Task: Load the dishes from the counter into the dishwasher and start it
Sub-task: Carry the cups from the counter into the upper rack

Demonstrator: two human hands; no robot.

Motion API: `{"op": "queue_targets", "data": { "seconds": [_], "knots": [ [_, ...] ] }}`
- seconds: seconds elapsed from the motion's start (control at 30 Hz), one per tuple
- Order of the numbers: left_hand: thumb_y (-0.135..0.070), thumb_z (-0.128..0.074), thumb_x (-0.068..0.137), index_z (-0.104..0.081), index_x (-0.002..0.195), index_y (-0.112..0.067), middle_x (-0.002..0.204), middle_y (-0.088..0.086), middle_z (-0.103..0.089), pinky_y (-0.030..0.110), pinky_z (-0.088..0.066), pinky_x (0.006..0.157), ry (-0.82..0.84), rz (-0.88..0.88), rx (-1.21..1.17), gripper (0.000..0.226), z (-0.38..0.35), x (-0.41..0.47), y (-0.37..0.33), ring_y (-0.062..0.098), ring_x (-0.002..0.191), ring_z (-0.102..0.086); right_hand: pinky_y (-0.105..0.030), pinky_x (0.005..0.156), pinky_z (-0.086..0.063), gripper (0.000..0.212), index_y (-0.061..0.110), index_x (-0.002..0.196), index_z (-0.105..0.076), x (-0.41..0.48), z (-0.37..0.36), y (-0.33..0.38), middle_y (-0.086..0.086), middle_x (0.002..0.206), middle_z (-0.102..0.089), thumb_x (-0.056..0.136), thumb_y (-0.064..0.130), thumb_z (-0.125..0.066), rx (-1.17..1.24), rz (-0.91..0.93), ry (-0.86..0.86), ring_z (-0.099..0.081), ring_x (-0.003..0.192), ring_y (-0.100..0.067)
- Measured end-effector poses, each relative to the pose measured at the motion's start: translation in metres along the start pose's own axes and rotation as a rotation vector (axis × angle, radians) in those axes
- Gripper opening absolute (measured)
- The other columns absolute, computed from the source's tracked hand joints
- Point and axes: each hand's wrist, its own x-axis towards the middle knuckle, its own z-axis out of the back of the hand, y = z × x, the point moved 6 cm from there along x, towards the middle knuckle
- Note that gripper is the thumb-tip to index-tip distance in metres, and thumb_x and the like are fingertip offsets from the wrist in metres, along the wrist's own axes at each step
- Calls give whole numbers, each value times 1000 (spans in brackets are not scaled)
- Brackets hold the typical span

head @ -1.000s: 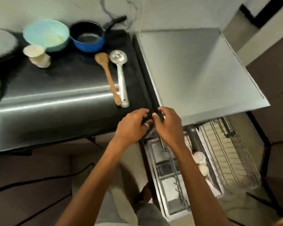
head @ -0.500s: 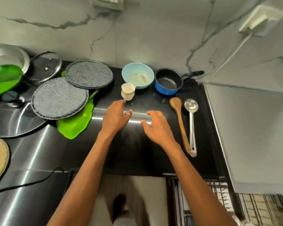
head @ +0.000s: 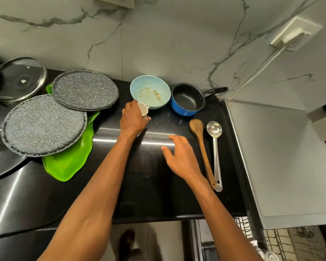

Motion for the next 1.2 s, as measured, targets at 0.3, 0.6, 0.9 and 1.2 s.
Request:
{"op": "queue_targets", "data": {
  "seconds": [0.3,0.6,0.9,1.2],
  "knots": [
    [-34,-81,79,-49,132,-14,129,12,-55,42,-47,84,-92,-10,-122,65,10,-14,14,34,113,-57,-37,107,-47,51,20,144,-49,8,-7,-6,2,146,-49,98,36,-61,142,-94,-21,-50,131,-12],
    [-41,-86,75,-56,123,-31,111,-16,-65,26,-49,83,20,62,-591,58,22,-91,2,4,99,-62,-44,98,-55,42,25,131,-56,9,-32,-2,1,128,-62,98,50,-57,978,-507,67,-62,116,-17],
    [-43,-86,75,-58,127,-36,119,-14,-68,29,-56,91,260,26,-834,59,14,-128,-34,5,109,-66,-46,103,-51,60,19,132,-65,-1,-35,4,-14,128,-68,94,64,-54,1583,-509,196,-64,122,-30],
    [-52,-83,74,-52,132,-38,125,-16,-63,39,-55,99,366,-21,-744,67,-5,-141,-53,6,115,-62,-31,81,-56,56,13,132,-65,-20,-18,-22,-18,137,-62,92,52,-65,1624,-489,142,-64,105,-21]
  ]
}}
